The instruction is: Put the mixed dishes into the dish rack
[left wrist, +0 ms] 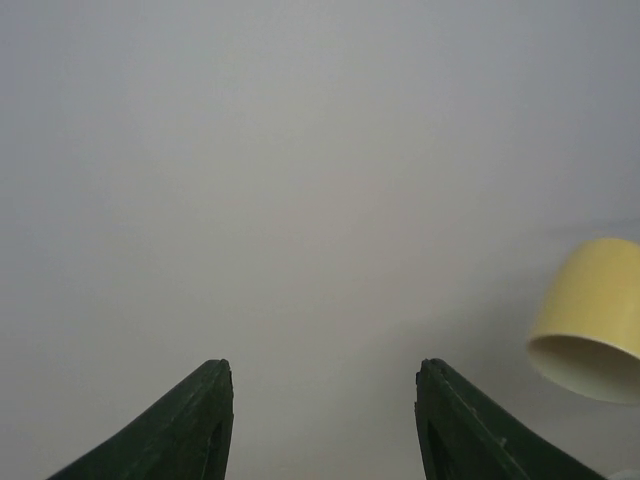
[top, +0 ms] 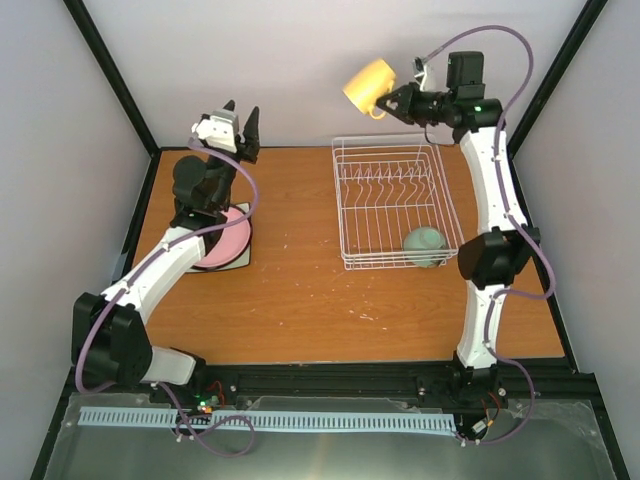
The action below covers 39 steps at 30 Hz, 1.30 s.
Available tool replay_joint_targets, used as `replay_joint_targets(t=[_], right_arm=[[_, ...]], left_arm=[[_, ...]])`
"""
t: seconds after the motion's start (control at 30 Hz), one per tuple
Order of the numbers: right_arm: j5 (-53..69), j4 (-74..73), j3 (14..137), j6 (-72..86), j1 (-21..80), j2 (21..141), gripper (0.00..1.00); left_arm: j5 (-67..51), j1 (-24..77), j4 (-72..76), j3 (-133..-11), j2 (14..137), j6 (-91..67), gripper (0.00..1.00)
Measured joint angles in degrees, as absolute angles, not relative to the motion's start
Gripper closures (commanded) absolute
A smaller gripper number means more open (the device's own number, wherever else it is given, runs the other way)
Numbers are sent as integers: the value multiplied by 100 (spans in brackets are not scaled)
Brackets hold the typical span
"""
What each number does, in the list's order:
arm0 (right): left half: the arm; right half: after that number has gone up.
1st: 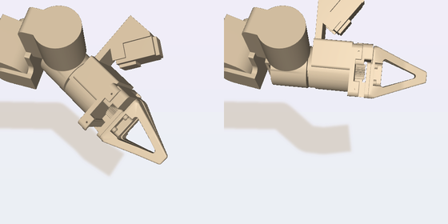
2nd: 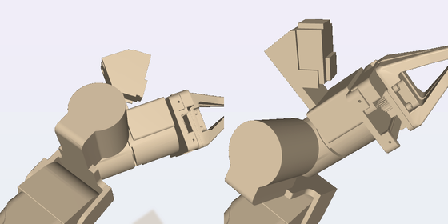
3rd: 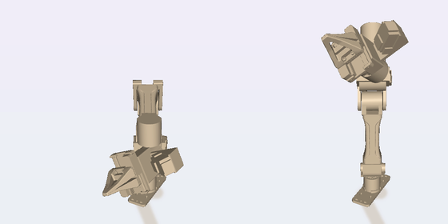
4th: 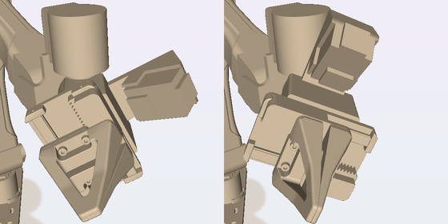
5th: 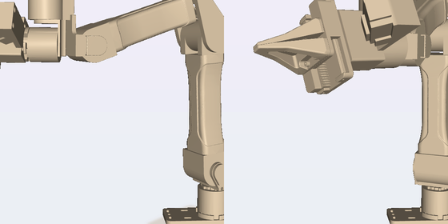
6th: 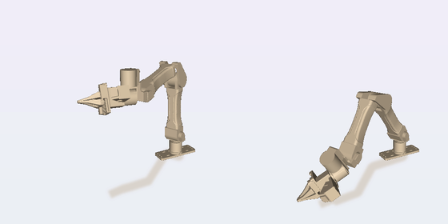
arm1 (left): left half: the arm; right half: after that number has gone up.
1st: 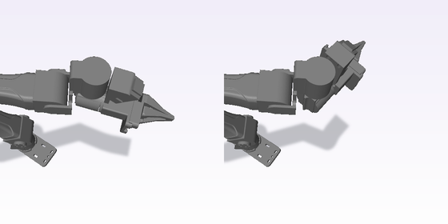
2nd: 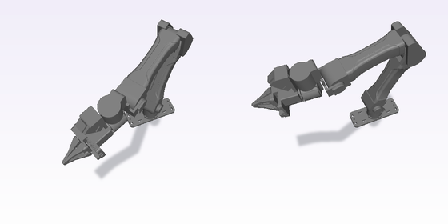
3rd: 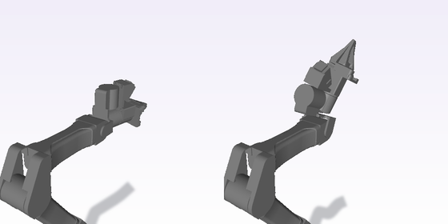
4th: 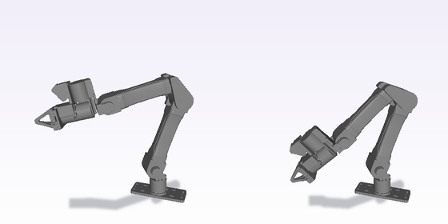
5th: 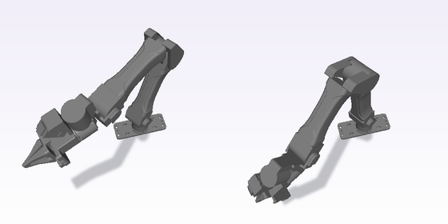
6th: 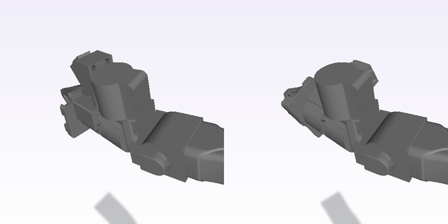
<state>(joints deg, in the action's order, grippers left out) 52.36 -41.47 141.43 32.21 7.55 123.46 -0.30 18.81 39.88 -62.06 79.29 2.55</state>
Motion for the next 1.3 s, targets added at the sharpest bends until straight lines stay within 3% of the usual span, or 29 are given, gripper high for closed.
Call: replay_joint_targets(t=[0.13,0.33,0.53,0.83,1.3], right_arm=[[3710,-5651,13990,1824,805,11839,97],[1695,-6464,13107,849,1033,11238,97],[172,-4969,9393,331,1326,9282,97],[231,-3286,7345,-97,1347,8370,97],[792,-2552,6997,-843,1350,8873,97]], left_arm=[[239,1861,3955,-5996,7824,357,50],[499,1710,3852,-5596,7754,340,51],[556,1387,3758,-5310,7741,185,51],[561,1251,3747,-5133,7741,40,52],[615,1227,3717,-5015,7787,-97,53]])
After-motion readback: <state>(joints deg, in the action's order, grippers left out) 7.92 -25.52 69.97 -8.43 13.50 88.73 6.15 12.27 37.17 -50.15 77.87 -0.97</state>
